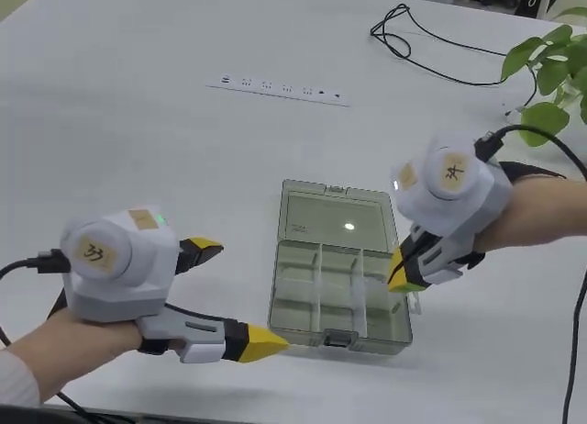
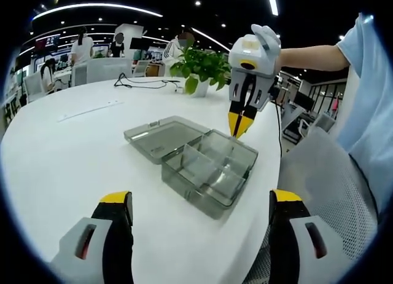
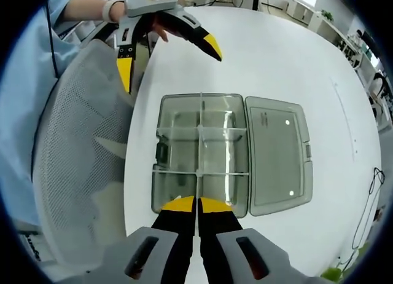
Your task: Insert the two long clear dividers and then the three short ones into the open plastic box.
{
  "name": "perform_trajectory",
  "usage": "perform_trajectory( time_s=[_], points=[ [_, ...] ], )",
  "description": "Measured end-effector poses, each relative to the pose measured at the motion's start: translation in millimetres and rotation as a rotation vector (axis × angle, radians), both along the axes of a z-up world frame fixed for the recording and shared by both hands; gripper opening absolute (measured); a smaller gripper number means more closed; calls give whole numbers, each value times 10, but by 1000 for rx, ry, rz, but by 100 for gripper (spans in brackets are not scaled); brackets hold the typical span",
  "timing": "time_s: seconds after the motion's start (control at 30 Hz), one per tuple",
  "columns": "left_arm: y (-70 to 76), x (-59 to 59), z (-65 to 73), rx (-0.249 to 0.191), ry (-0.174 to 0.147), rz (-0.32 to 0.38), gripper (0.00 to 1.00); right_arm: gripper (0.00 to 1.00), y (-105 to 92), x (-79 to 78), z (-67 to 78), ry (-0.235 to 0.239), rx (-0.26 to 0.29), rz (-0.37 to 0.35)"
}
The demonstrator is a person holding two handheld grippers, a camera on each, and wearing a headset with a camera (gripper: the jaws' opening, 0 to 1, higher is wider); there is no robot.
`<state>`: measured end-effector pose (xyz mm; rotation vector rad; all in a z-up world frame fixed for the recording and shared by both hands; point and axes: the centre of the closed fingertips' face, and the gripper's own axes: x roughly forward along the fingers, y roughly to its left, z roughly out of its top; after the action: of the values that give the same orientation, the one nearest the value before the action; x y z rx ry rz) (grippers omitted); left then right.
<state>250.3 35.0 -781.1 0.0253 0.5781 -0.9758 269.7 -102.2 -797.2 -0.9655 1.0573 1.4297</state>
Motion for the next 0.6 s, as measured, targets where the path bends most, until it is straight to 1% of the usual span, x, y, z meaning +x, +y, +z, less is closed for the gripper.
perform_trajectory(
  time_s=[0.23,0.33,0.4,0.6],
  points=[
    [-2,-10,-2,-3,4,-1,93,2,-5,2,-87,7,-2,-19],
    [-5,-16,-11,-2,5,-4,93,2,-5,-6,-149,4,-6,-21],
    [-7,-15,-10,-2,4,-4,93,2,-6,-5,-129,11,-7,-31],
    [-37,-4,2,-8,2,-10,93,2,-11,-3,-123,5,-8,-29]
  ],
)
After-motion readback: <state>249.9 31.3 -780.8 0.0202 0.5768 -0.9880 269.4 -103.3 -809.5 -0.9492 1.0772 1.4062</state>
